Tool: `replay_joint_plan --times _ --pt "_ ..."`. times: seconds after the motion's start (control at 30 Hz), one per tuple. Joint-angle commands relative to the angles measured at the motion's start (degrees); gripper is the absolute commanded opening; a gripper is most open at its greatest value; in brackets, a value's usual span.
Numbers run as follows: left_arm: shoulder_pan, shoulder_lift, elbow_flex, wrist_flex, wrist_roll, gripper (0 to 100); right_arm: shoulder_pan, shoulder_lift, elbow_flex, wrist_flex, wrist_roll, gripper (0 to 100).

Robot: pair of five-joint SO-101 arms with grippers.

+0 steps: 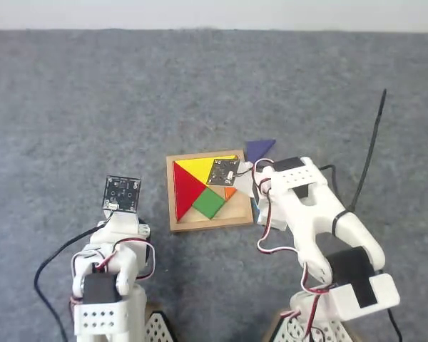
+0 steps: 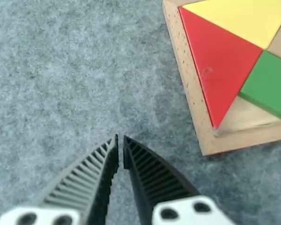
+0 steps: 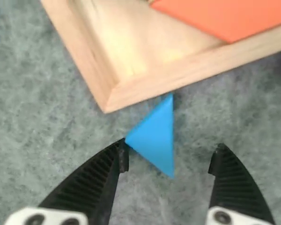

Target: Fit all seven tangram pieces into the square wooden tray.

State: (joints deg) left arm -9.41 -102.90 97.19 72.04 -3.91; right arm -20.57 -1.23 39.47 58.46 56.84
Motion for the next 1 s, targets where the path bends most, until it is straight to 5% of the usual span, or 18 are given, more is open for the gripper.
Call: replay_joint_plan --times 0.0,0.33,0.57,0.97 --pt "0.1 -1.1 -0.7 0.2 -0.1 2 -0.6 -2.7 -0.4 -0.7 -5.4 25.8" --pt "0.1 -1.1 -0.7 0.2 -0.1 2 -4.2 -2.7 -0.4 0.7 -21.5 8.7" --pt "0.1 -1.1 -0.7 0.2 -0.1 2 -6.1 -2.8 -1.8 3.9 -40.6 8.3" --pt "0.1 -1.1 -0.7 0.2 -0.1 2 0.3 -2.8 -7.2 6.7 -63.2 14.3"
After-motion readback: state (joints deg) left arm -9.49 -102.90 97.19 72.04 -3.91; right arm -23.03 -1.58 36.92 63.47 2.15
